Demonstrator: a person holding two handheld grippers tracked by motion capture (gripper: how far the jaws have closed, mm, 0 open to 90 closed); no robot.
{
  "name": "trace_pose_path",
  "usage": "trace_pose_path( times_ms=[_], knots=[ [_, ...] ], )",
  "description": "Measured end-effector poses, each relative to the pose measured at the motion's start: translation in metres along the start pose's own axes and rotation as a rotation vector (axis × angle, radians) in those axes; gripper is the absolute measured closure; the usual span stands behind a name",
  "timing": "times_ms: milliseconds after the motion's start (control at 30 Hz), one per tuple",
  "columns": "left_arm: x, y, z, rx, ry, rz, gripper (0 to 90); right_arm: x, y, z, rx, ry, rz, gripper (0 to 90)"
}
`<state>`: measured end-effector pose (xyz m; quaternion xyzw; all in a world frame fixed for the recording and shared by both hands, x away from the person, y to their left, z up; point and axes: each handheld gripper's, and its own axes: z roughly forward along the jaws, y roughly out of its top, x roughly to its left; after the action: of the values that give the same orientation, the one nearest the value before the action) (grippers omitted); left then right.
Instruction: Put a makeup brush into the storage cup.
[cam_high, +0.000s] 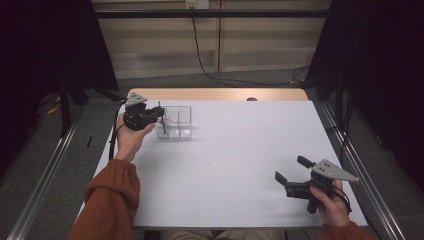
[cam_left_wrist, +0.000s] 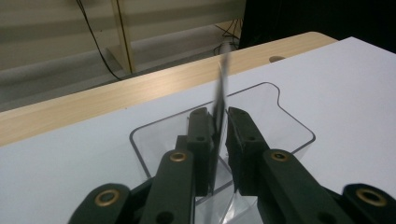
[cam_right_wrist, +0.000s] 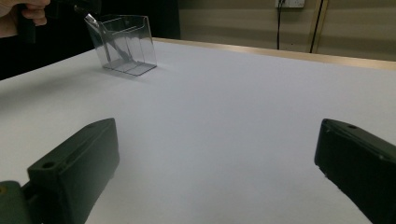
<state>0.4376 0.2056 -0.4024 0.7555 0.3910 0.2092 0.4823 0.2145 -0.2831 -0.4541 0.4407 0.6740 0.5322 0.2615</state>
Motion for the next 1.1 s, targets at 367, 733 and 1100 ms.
trace_pose_path(
  times_ms=[367, 733, 1100],
  knots=[
    [0.001, 0.001, -0.001, -0.03, 0.015, 0.003, 58.2, -0.001, 0.0, 0.0, -0.002, -0.001, 0.006, 0.0],
    [-0.001, 0.002, -0.003, -0.06, 0.009, -0.032, 30.5, -0.003, -0.001, 0.001, -0.004, -0.004, 0.013, 0.0],
    [-0.002, 0.003, -0.013, -0.053, -0.038, -0.036, 6.2, -0.003, 0.0, 0.001, -0.006, -0.003, 0.01, 0.0]
  ],
)
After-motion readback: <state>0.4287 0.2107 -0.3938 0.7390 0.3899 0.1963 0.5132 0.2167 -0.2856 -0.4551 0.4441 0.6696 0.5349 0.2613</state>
